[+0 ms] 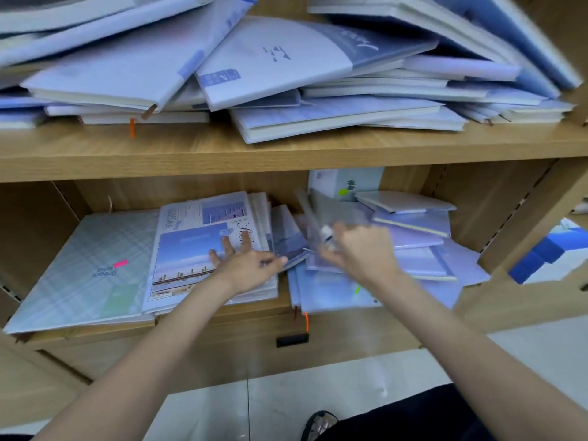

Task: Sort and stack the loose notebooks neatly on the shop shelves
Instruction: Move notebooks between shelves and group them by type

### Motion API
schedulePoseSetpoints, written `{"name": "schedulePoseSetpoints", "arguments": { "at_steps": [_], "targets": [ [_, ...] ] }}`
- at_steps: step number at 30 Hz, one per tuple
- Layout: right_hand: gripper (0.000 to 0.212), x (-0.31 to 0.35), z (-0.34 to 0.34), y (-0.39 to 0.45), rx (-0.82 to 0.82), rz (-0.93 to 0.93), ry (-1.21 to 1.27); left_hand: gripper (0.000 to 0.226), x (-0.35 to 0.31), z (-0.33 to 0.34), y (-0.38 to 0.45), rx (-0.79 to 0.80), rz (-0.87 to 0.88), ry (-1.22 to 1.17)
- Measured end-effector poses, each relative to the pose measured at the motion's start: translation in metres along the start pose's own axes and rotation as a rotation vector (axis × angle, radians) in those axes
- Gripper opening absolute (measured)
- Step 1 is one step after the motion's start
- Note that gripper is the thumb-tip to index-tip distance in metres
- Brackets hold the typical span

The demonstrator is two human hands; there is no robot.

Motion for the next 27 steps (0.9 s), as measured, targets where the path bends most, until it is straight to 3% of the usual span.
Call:
{"name": "schedulePoseSetpoints", "arguments": {
  "at_steps": [3, 5, 8, 11, 15, 17, 20, 24, 27],
  "targets": [
    [0.052, 0.038, 0.032, -0.038, 0.342, -0.111, 0.137, 0.048, 0.002, -0.002, 0.000, -0.001, -0.049, -0.068],
    [0.061, 0.029, 0.049, -0.051, 0.479, -0.075, 0.249, 0.042, 0.000, -0.002, 0.000, 0.002, -0.046, -0.079],
    [0.067, -0.017, 0.056, -0.045, 0.388, 0.307, 0.537, 0.034, -0.016, -0.008, -0.003, -0.134, 0.041, -0.074],
    [0.048, -0.055, 0.067, -0.051, 0.363, 0.656, 0.648, 0.033, -0.049, -0.002, -0.010, -0.215, 0.197, -0.040],
    [0.072, -0.056, 0.081, -0.056, 0.452, 0.797, 0.665, 0.040, -0.064, 0.010, -0.010, -0.139, 0.137, -0.154],
    [0.073, -0.058, 0.083, -0.055, 0.467, 0.888, 0.703, 0.039, -0.064, 0.011, -0.009, -0.147, 0.133, -0.131],
    [0.068, -0.058, 0.086, -0.057, 0.527, 0.960, 0.734, 0.027, -0.061, 0.012, -0.009, -0.106, 0.141, -0.164],
    [0.050, -0.053, 0.084, -0.056, 0.518, 1.139, 0.963, 0.045, -0.057, 0.011, -0.011, -0.057, 0.162, -0.255],
    [0.033, -0.049, 0.069, -0.054, 0.465, 1.247, 1.163, 0.043, -0.048, 0.007, -0.012, -0.060, 0.085, -0.522]
  ]
}}
Point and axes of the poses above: each hand's wrist, its own y-axis towards the middle knuckle, its own z-axis out of the palm, x = y × z, the point moved 7 cm from there along y, towards the middle knuckle, and after that the axes turned 12 degrees about -x, right-handed, at the moved point
